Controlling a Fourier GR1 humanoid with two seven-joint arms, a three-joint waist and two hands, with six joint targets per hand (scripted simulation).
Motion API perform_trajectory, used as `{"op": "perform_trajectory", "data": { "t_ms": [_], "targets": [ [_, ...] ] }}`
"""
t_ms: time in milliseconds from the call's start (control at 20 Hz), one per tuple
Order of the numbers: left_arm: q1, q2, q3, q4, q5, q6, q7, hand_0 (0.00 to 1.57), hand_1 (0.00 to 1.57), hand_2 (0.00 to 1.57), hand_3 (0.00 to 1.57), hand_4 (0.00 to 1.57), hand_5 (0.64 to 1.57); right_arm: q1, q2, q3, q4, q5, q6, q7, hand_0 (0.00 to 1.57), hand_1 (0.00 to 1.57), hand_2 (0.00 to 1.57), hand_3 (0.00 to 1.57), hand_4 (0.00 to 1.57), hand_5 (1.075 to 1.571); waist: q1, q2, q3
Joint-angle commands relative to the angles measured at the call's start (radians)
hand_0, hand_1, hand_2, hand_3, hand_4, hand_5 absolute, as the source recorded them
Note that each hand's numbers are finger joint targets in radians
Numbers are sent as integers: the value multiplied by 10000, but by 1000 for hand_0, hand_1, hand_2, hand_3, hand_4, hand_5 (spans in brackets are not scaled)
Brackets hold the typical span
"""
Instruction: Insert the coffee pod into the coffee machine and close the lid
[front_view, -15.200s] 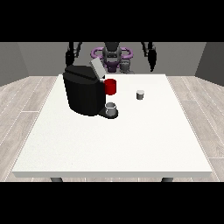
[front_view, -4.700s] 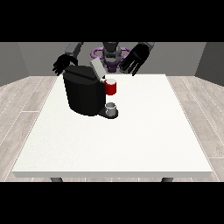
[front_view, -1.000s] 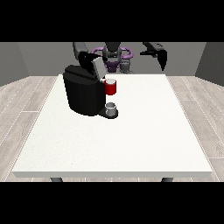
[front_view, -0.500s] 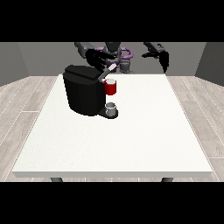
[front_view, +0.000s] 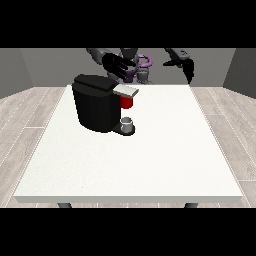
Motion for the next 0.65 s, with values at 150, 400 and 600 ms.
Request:
{"op": "perform_trajectory", "data": {
  "t_ms": [150, 400, 600],
  "targets": [
    [-24, -67, -174, -78, -193, 256, -268, 0, 0, 0, 0, 196, 1571, 207, 800, 320, -245, -19, 17, -573, 0, 0, 0, 0, 132, 1571, -176, -286, 1],
    [820, -320, -110, 604, -274, 322, -1004, 0, 0, 0, 0, 145, 1571, 2582, 962, 1915, -1550, -1702, 95, -992, 0, 0, 0, 0, 269, 1571, -906, -1574, 0],
    [1268, -337, -107, 437, -159, 247, -1031, 0, 0, 0, 0, 192, 1571, 3862, 969, 1773, -1811, -2053, -114, -1061, 0, 0, 0, 0, 157, 1571, -1332, -1887, 1]
  ]
}}
